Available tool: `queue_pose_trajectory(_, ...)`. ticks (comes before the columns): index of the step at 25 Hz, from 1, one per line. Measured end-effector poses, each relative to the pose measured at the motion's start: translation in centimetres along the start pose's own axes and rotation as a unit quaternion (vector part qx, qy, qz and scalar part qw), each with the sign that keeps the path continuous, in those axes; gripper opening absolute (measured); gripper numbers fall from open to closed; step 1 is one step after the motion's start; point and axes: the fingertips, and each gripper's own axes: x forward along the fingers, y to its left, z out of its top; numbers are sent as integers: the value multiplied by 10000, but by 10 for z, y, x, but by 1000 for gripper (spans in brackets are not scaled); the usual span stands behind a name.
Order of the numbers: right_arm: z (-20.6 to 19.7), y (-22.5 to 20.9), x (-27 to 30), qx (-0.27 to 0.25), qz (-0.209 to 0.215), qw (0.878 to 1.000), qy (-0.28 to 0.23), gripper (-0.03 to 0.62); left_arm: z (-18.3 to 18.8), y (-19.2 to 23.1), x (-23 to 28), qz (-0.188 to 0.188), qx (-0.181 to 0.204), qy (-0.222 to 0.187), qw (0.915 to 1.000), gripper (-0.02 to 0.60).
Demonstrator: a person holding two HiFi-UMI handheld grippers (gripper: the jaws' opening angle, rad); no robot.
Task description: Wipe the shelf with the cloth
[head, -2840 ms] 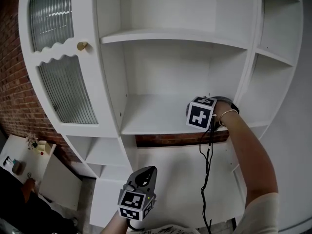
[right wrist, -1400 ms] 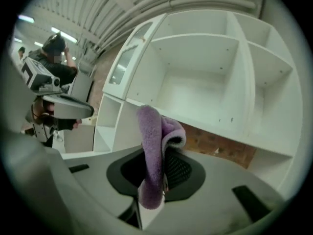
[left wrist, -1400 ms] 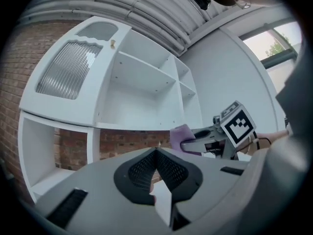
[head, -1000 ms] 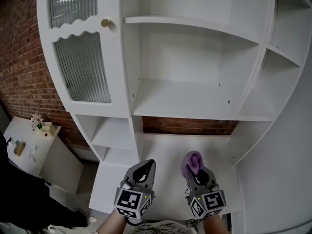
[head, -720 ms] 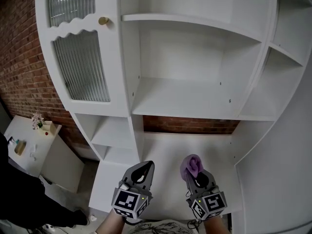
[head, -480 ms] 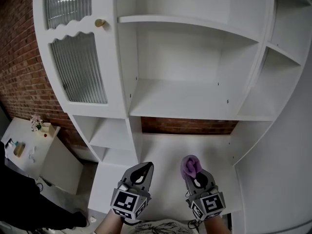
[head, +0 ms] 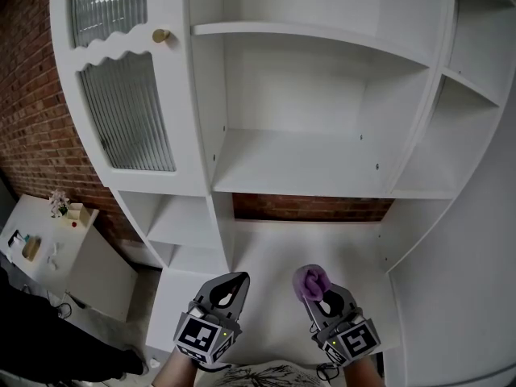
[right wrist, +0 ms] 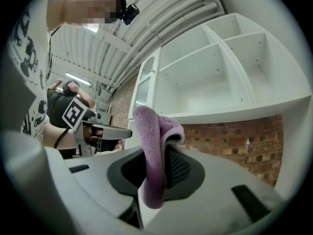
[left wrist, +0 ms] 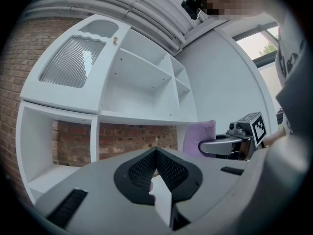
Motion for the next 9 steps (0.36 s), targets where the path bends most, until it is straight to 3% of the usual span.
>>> queue_pose_trajectory(9, -10, 0, 9, -45, -100, 9999, 106, 71, -5, 4, 7, -72, 27, -38, 10000, 14)
